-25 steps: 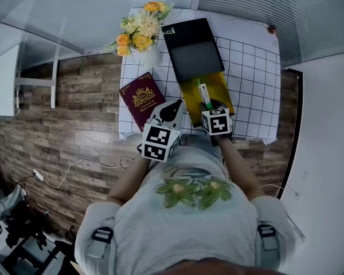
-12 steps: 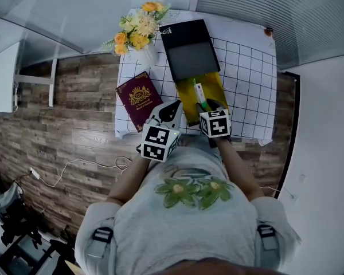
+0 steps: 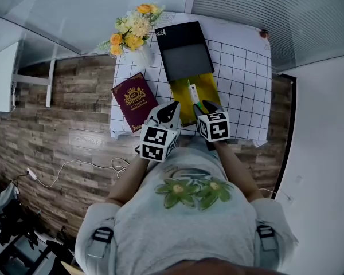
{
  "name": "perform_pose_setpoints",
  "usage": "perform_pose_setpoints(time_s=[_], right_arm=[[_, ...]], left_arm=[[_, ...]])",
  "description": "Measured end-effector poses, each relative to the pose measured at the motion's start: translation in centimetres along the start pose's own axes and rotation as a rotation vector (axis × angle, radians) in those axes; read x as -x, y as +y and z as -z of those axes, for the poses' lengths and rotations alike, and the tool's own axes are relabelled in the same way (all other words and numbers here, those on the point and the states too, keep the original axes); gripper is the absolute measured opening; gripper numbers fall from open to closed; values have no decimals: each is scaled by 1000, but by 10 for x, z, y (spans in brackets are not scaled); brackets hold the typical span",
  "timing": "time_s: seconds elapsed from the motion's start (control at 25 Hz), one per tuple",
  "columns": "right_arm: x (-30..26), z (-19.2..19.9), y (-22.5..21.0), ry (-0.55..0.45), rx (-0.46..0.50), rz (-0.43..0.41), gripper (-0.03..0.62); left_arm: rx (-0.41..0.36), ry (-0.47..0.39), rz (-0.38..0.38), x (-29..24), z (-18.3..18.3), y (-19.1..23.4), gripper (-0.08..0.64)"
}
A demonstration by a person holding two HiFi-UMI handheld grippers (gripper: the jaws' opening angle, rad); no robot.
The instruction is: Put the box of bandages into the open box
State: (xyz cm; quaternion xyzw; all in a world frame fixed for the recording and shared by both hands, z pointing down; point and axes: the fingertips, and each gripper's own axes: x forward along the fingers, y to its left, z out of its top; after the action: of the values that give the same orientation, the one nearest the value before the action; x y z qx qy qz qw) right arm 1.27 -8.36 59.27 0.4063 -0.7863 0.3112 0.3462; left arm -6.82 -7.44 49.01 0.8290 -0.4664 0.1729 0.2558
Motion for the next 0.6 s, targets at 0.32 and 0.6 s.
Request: perform_pose_setpoints(time_s=[0.32,0.6], right_arm=[[17,-6,-1,-61,1,-32,23],[38,-17,7,-154,9,-124,6]], left_arm=[[8,-7,-10,-5,0,-11,8],[16,-9,-22,-6,2,-22,8]])
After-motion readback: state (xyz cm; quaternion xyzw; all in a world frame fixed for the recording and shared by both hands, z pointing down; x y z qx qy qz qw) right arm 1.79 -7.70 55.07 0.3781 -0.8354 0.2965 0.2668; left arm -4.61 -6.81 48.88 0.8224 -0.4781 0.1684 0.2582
